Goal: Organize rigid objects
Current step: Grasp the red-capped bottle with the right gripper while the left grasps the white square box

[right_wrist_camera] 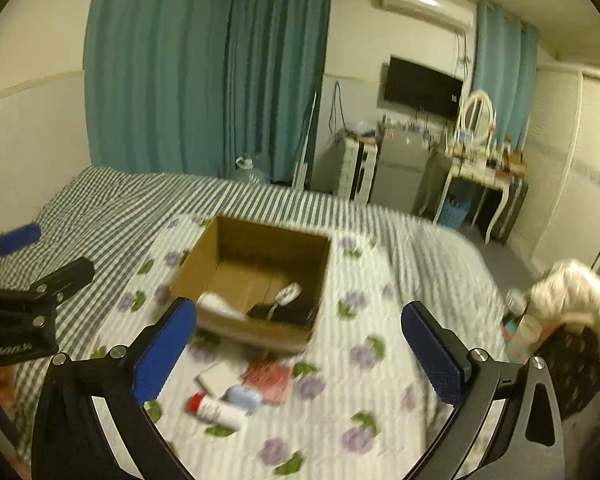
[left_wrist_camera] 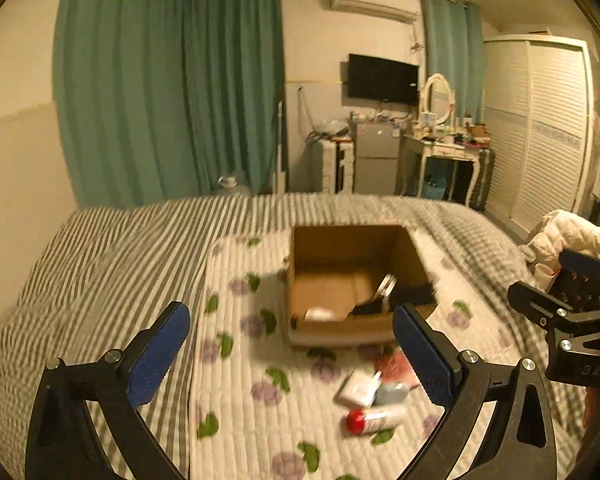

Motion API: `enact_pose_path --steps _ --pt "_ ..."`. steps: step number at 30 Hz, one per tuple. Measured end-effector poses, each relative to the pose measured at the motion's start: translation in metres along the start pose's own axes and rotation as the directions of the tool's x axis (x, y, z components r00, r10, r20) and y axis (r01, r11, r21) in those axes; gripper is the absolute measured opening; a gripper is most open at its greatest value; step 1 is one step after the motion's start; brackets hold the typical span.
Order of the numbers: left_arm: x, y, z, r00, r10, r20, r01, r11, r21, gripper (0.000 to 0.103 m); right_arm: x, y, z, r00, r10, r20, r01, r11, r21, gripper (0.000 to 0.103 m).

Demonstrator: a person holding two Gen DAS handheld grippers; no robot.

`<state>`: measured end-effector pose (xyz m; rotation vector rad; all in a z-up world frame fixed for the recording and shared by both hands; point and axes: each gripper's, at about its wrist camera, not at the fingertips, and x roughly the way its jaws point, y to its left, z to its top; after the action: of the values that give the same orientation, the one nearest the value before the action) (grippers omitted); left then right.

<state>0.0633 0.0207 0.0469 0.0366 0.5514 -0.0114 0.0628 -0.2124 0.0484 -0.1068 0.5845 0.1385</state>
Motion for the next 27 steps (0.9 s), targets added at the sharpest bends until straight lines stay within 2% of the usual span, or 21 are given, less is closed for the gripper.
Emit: enact_pose_path --steps 3,6,12,16,22,23,24,25,27 --pt "0.016 0.008 -0.027 0.999 0.003 -0.040 -0.004 1.000 -0.016 0.103 0.027 0.009 -0.036 0.998 0.000 -0.058 0.002 1.000 0.024 0.103" --pt "0.037 0.011 -0.055 0.997 0.039 -0.070 -0.038 0.999 0.010 0.103 0.057 0.016 -0.063 0.993 0.001 -0.115 0.003 0.999 0.036 0.103" --pt "0.083 0.018 -0.103 0.987 0.030 -0.160 -0.036 0.999 -0.030 0.103 0.117 0.041 -0.111 0.967 0.060 -0.249 -0.055 0.998 0.026 0.103" --pt "0.099 0.022 -0.121 0.980 0.041 -0.197 -0.051 0.998 -0.046 0.103 0.143 0.057 -0.133 0.943 0.110 -0.313 -0.104 0.994 0.038 0.103" --pt "0.108 0.027 -0.136 0.970 0.070 -0.232 -0.082 0.996 -0.043 0.103 0.169 0.075 -0.149 0.919 0.159 -0.360 -0.140 0.987 0.078 0.101" --pt "0.109 0.027 -0.138 0.970 0.070 -0.233 -0.083 0.996 -0.043 0.103 0.171 0.076 -0.150 0.917 0.165 -0.364 -0.144 0.986 0.084 0.097" --pt "0.109 0.028 -0.138 0.969 0.072 -0.235 -0.084 0.996 -0.042 0.103 0.174 0.077 -0.152 0.912 0.173 -0.371 -0.151 0.985 0.089 0.085" --pt "0.110 0.028 -0.139 0.969 0.075 -0.237 -0.087 0.995 -0.041 0.103 0.175 0.078 -0.152 0.910 0.174 -0.377 -0.151 0.985 0.089 0.081" --pt "0.113 0.026 -0.140 0.966 0.077 -0.246 -0.089 0.995 -0.038 0.103 0.172 0.073 -0.153 0.915 0.167 -0.368 -0.142 0.985 0.093 0.080"
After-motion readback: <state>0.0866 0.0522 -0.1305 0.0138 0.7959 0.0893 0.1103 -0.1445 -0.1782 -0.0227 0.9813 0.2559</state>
